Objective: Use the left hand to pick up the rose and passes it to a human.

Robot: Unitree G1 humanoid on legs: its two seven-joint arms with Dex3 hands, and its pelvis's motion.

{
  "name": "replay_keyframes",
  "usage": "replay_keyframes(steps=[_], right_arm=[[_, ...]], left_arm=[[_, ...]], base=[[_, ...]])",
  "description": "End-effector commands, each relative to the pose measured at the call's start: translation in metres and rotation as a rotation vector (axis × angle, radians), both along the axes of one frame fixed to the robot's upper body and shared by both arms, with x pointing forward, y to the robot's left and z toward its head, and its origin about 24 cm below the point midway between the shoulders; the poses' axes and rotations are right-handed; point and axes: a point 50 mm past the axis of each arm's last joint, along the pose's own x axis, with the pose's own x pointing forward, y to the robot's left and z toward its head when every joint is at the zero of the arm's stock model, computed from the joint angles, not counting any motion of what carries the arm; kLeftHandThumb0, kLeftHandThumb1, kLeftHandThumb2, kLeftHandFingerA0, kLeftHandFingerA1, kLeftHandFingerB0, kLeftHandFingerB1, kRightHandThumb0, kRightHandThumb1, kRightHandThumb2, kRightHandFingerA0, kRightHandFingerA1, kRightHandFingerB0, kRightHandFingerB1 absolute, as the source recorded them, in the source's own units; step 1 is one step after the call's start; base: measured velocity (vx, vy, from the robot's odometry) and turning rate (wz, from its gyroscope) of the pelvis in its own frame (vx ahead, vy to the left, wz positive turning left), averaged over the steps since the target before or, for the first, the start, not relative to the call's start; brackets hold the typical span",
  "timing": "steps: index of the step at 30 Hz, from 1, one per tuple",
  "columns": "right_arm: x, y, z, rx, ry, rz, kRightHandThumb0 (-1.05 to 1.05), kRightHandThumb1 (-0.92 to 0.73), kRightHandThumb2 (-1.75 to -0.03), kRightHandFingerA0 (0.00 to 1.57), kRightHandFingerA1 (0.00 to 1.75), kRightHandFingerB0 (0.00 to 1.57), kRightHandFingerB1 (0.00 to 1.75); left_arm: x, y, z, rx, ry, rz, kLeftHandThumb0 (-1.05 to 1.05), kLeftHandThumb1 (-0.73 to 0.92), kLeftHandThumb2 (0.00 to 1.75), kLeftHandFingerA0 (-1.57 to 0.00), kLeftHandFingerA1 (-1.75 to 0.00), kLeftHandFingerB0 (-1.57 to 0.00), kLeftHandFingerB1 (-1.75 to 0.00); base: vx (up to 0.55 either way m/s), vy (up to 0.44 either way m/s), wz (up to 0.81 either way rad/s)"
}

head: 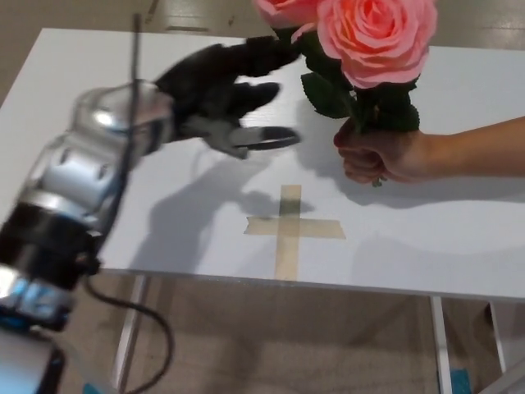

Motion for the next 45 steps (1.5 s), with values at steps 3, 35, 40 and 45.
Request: replay_keyframes(steps=[3,35,40,45], right_arm=[[-0.01,-0.009,-0.002,-0.005,0.035,-0.019,-0.43,-0.68,-0.61,0.67,0.45,0.56,0.41],[-0.092,-0.009,-0.024,-0.013,0.182,-0.067,-0.44,-0.68,-0.6,0.7,0.46,0.6,0.42],[-0.096,0.005,-0.028,0.012,0.181,-0.059,-0.43,-0.67,-0.6,0.7,0.46,0.6,0.43],[-0.077,0.006,-0.025,0.018,0.138,-0.074,-0.42,-0.67,-0.6,0.7,0.46,0.59,0.42]], left_arm=[[-0.031,0.063,0.009,0.16,-0.102,-0.012,-0.81,0.47,0.56,0.0,0.0,0.0,0.0],[-0.294,0.132,-0.245,-0.099,0.435,0.613,-0.53,0.53,0.57,-0.86,-0.47,-0.73,-0.43],[-0.314,0.16,-0.271,0.189,0.524,0.71,-0.51,0.56,0.58,-0.68,-0.41,-0.61,-0.39],[-0.293,0.18,-0.279,0.309,0.615,0.719,-0.57,0.48,0.82,-0.43,-0.5,-0.36,-0.45]], base=[[0.0,0.0,0.0],[0.0,0.0,0.0],[0.0,0.0,0.0],[0.0,0.0,0.0]])
